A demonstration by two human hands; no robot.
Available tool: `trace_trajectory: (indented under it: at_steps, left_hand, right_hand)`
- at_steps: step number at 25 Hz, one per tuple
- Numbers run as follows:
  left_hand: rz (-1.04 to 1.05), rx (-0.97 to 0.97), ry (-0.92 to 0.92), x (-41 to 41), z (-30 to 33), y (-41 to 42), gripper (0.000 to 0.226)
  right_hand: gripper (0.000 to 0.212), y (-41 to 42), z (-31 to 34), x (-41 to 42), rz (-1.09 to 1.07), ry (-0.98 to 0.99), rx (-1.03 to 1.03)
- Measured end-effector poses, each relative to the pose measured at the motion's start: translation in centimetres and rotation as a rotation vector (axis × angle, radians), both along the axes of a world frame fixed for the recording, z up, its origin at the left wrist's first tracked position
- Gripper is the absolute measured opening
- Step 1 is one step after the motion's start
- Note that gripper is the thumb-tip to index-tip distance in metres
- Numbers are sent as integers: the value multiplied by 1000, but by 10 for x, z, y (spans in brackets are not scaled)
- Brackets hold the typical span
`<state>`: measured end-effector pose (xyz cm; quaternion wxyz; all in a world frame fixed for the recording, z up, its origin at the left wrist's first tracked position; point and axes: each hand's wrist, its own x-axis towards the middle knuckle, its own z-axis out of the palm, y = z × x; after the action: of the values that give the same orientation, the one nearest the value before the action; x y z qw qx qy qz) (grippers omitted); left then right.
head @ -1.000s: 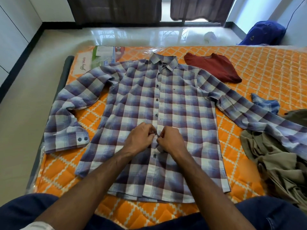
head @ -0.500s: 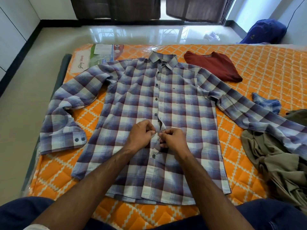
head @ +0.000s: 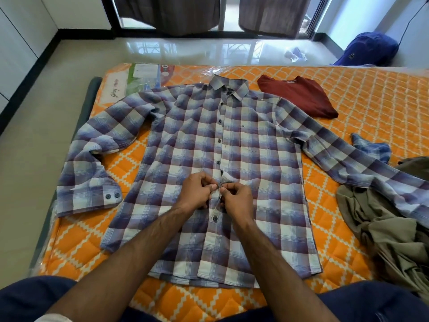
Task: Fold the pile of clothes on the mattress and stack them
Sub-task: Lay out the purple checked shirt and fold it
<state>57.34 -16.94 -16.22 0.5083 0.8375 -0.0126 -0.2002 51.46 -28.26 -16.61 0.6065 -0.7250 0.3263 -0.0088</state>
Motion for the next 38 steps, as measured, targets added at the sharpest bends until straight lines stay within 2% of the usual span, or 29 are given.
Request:
trace_trajectory:
  at_steps: [9, 12, 14, 21, 25, 29, 33, 38]
  left_hand:
    - [18, 39, -9, -5, -2, -1, 8]
    - [44, 13, 20, -4, -1, -2, 12]
    - [40, -2, 39, -4, 1, -3, 16]
    - [34, 47, -11, -5, -5, -4, 5]
    - [3, 121, -97, -5, -12, -3, 7]
    - [-3, 147, -181, -7, -16, -4, 6]
    - [7, 124, -219, -8, -14, -3, 16]
    - [-84, 161, -355, -8, -14, -2, 29]
  right_hand:
    - [10, -2, -2, -3, 36, -13, 32]
    - [16, -6, 0, -4, 54, 6, 89]
    - [17, -7, 0, -3, 77, 17, 69]
    - [10, -7, -2, -3, 159, 6, -43]
    - [9, -7, -5, -2, 154, 9, -138]
    - [9, -8, -7, -3, 105, -7, -91]
    - [10, -7, -9, 1, 125, 21, -153]
    - [5, -5, -12, 7, 85, 67, -202]
